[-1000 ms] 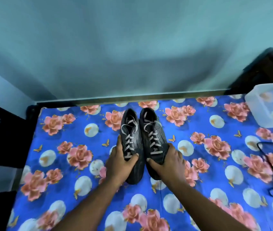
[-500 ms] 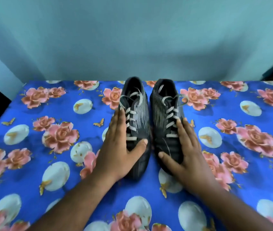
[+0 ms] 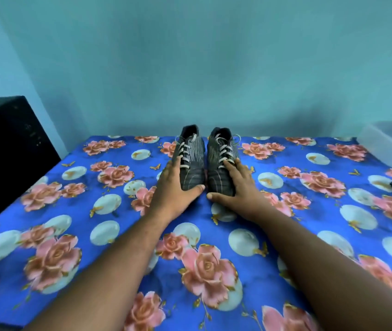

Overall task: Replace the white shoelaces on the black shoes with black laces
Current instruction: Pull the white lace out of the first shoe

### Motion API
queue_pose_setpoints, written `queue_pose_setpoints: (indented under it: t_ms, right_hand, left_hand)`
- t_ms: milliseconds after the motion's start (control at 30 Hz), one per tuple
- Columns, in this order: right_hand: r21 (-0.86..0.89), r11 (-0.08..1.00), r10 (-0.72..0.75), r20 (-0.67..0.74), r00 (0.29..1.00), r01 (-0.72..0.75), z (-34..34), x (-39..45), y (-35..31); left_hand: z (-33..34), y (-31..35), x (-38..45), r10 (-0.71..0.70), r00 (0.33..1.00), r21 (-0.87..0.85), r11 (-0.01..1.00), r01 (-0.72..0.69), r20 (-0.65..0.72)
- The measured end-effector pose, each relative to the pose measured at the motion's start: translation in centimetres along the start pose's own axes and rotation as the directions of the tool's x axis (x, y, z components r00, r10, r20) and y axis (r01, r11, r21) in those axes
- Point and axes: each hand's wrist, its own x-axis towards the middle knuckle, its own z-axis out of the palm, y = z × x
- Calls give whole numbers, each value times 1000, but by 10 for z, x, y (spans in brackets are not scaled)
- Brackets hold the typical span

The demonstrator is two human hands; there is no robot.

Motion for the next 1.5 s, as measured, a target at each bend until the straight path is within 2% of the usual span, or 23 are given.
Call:
queue_pose_setpoints:
  t_ms: [100,300,633,733,800,867,933,1000,1033,1067,1133,1167,1300,1500]
  right_hand:
    - [-32,999,-7,3,1000,7,1,0,0]
    - [-38,999,-33,-39,999,31,5,4,1]
    - [73,997,-33,-34,999,35,2,1,3]
    - [121,992,-27,-59,998,34,1,2,5]
    - [172,984,-26,-69,997,38,-1,4,6]
    - [215,976,-16,-98,995,37,-4,7,7]
    - [285,958,41,-112,993,-7,-7,8,6]
    - [369,927,125,-132,983,-68,-10,10,9]
    - [418,904,165,-139,976,-93,-11,11,10]
    - [453,885,192,-144,971,-107,-13,12,10]
    - [488,864,219,-145,965,-123,-14,14,9]
    - [496,859,226,-144,963,-128,-15,15,8]
    - [510,850,232,-133,963,-135,-24,17,3]
    - [414,905,162,-122,979,-98,-45,-19,-17]
  left_hand:
    - [5,4,-7,-19,998,22,1000,21,-65]
    - [2,4,3,-67,992,52,996,73,-102]
    - [-17,-19,50,-162,972,102,978,180,-169]
    - [-24,-34,70,-199,968,100,971,216,-150]
    - [-27,-36,75,-198,971,159,963,218,-132]
    - [-21,-30,71,-117,978,318,933,167,-170]
    - [-9,-14,59,102,969,356,934,-16,-226]
    - [9,7,49,250,944,180,960,-213,-217]
    - [19,15,45,237,960,31,972,-235,-152]
    - [27,26,40,178,983,-105,978,-182,-45]
    - [40,36,33,32,984,-338,941,29,175]
    - [47,37,33,-1,979,-410,908,86,204]
    - [50,39,29,-38,979,-524,841,139,200]
    - [37,55,2,49,984,-568,821,58,170]
